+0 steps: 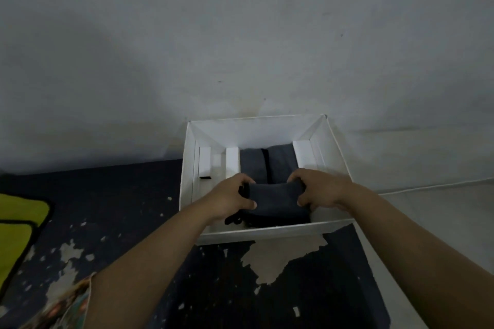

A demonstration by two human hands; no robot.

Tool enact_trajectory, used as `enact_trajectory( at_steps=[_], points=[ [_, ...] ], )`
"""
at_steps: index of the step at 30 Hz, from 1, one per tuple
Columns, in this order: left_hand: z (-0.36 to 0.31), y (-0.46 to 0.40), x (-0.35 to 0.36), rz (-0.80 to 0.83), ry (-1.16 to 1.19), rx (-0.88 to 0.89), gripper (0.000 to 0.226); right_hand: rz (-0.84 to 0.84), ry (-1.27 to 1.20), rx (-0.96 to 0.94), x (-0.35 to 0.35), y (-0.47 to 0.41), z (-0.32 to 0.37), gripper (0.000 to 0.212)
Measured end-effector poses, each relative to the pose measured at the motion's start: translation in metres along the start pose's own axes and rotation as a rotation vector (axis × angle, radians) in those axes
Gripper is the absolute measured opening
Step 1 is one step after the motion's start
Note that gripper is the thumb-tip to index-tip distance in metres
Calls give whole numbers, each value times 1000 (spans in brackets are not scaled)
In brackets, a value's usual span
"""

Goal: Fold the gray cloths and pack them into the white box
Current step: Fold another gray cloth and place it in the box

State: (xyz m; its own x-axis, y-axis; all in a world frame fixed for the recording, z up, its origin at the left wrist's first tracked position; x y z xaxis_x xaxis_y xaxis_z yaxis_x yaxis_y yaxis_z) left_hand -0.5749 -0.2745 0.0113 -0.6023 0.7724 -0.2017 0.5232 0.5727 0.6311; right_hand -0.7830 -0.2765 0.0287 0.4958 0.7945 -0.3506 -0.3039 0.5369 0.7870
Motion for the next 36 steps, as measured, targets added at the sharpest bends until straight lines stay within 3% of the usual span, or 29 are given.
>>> enact_trajectory(
  at_steps=[7,14,23,28,33,36],
  points=[
    [3,-8,13,62,-321,-8,44,5,187,-14,5,-7,-9,42],
    [7,-12,17,68,-449,28,41,17,133,15,10,-14,-7,28],
    [8,-15,15,-7,-582,48,43,-9,305,46,12,-10,-4,38],
    [5,-16,16,73,-572,8,43,-71,306,33,12,-11,-2,27],
    [0,-8,11,-80,-554,97,18,-228,174,-89,6,-10,3,11],
    [0,-12,11,-85,-596,121,18,-231,160,-108,6,-10,4,8]
  ],
)
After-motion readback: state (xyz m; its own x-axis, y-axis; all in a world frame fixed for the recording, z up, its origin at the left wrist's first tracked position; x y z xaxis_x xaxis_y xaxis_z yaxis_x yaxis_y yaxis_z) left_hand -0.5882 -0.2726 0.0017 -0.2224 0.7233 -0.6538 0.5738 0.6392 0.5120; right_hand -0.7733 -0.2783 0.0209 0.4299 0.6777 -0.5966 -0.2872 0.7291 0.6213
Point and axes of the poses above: each hand's wrist, its own y-axis away from the middle knuckle, its own x-axis out of the palm, z = x × y, the point moved 2 cm from there along -y, towards the middle knuckle, and after that the axes turned 14 degrees about z, right-handed, at the moved point
